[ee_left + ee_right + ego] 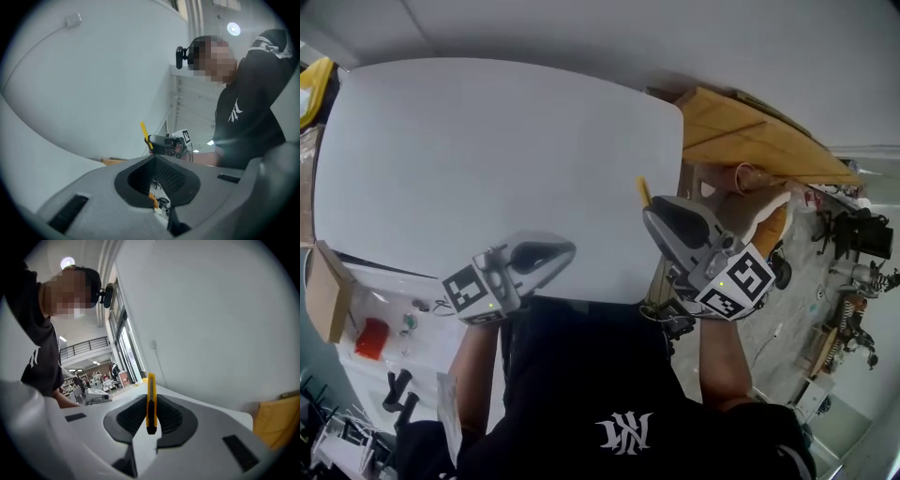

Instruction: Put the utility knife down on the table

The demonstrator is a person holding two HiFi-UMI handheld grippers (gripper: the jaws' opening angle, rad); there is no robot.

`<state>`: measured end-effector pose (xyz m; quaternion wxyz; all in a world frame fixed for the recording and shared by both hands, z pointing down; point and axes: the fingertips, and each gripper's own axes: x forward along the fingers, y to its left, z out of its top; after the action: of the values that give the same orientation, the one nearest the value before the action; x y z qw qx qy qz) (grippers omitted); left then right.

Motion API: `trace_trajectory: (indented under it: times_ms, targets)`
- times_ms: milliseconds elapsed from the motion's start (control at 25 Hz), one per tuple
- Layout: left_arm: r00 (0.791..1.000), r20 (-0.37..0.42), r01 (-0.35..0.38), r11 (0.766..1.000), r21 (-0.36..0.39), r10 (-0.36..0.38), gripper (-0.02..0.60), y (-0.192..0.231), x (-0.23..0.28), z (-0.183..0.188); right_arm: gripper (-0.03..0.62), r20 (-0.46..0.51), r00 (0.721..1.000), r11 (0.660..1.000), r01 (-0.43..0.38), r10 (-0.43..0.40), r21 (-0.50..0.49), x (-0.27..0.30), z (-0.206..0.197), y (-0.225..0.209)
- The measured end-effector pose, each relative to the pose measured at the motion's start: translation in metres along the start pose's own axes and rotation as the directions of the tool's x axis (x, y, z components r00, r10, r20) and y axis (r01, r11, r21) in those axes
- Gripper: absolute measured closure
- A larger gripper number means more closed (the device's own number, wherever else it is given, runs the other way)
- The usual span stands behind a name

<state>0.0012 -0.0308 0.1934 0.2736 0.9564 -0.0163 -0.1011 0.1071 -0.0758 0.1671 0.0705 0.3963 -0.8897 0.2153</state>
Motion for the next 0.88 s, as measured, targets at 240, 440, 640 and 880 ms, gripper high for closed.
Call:
trace_trajectory:
  times_ms: [240,440,640,880]
  targets:
    - [0.991,-0.056,-0.121,0.993,-0.001,0.121,0.577,0.057,0.003,-0.026,0.540,-0.084,0.996,0.999,-0.036,0.033,-0.033,0.062,-0.034,-0.050]
    - [0.990,-0.054,-0.134,0.991,-0.005,0.134,0.577,0.080,0.006,-0.068,0.540,-0.334,0.940,0.951,-0.041,-0.067,-0.306,0.118,-0.114,-0.091]
    - [0.977,-0.082,-0.198,0.979,-0.038,0.194,0.577,0.109,0.010,-0.094,0.540,-0.433,0.898,0.954,-0.061,-0.076,-0.294,0.127,-0.160,-0.102]
    - [0.943,-0.122,-0.311,0.950,0.011,0.310,0.577,0.158,-0.002,-0.112,0.540,-0.499,0.865,0.966,-0.084,-0.051,-0.245,0.151,-0.213,-0.123]
